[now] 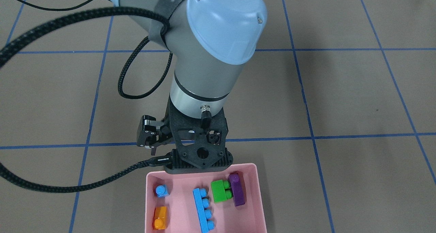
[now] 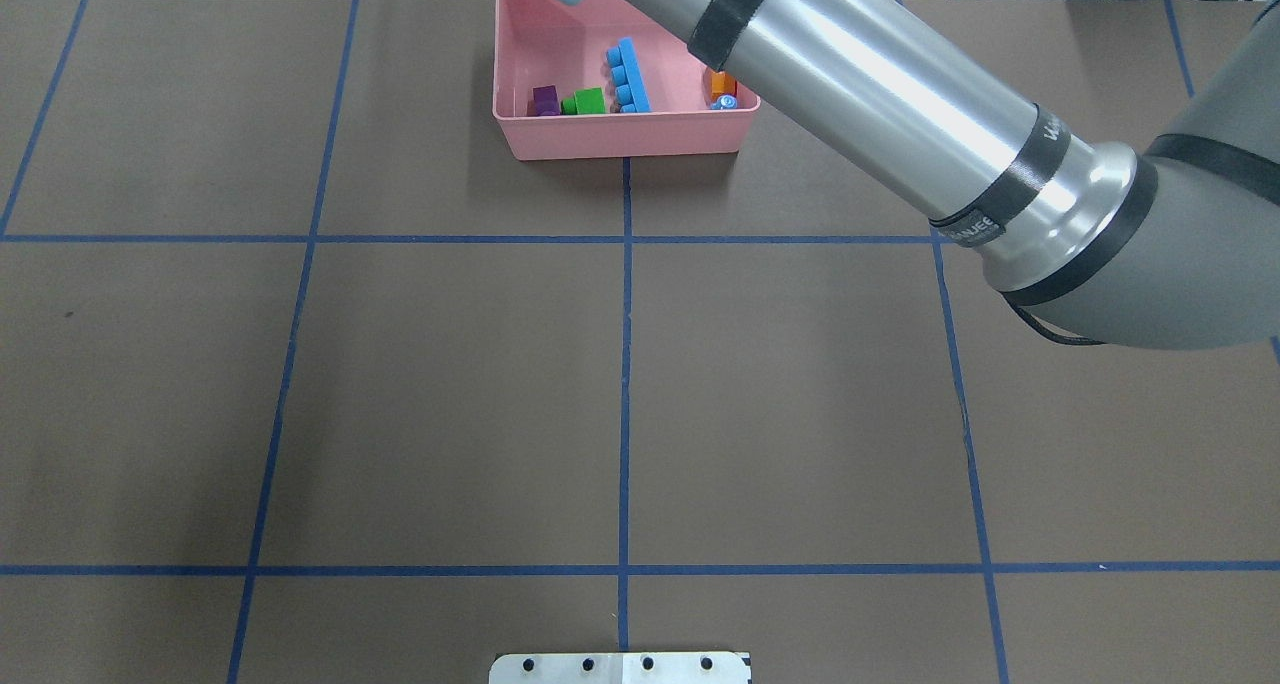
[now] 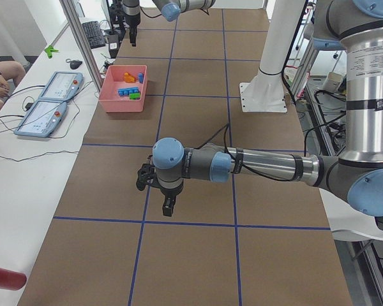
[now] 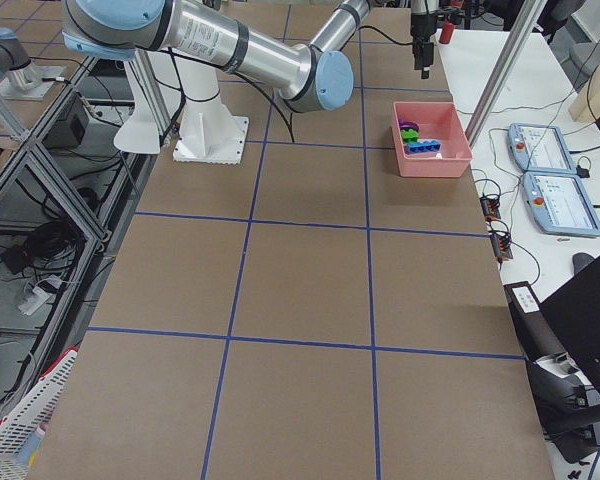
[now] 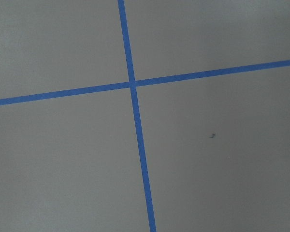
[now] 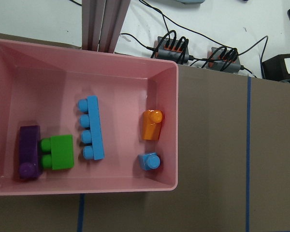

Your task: Put all blocks into box

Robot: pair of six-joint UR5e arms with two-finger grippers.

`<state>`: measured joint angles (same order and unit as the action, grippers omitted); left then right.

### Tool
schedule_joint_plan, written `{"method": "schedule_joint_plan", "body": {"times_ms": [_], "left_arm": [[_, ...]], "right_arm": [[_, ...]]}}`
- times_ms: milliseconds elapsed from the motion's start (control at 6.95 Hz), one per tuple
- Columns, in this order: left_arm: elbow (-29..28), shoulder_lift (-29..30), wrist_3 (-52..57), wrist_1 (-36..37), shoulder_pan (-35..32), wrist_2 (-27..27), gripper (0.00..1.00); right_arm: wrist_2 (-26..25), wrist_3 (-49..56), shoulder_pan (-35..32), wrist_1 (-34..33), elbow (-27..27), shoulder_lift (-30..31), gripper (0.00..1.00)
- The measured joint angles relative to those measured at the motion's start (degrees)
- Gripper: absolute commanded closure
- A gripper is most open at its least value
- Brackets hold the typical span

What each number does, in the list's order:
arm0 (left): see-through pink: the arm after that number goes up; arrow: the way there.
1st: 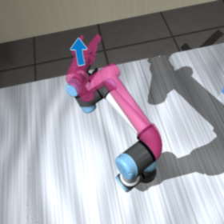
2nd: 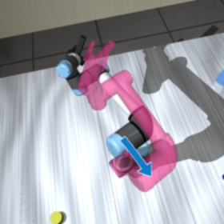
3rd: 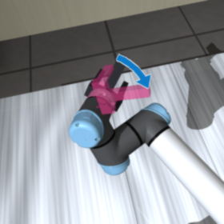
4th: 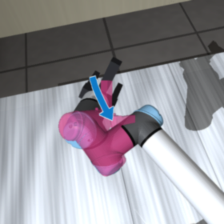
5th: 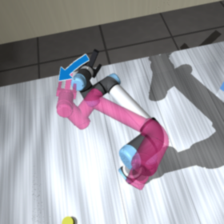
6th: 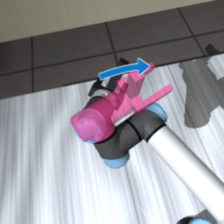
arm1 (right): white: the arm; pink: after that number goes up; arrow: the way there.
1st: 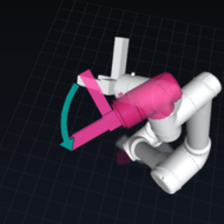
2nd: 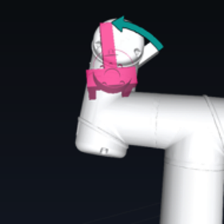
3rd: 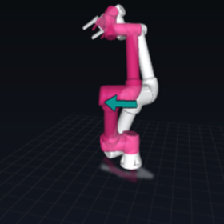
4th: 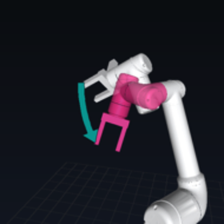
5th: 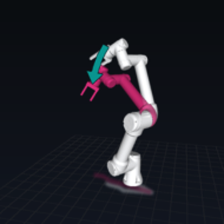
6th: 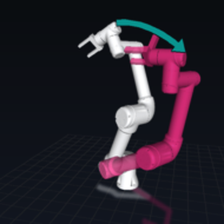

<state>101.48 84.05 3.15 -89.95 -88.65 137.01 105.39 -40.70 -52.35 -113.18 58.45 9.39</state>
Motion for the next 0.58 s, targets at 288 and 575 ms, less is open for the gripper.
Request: {"method": "schedule_joint_plan", "body": {"times_ms": [288,575], "left_arm": [[0.6,-0.7,0.1,0.1,-0.1,-0.1,0.0],[0.9,-1.2,0.1,0.0,-0.2,-0.3,0.0]], "right_arm": [[-0.1,6.1,-2.3,-5.3,4.9,2.4,0.0],[1.9,14.0,-6.2,-9.2,19.0,14.1,0.0]]}}
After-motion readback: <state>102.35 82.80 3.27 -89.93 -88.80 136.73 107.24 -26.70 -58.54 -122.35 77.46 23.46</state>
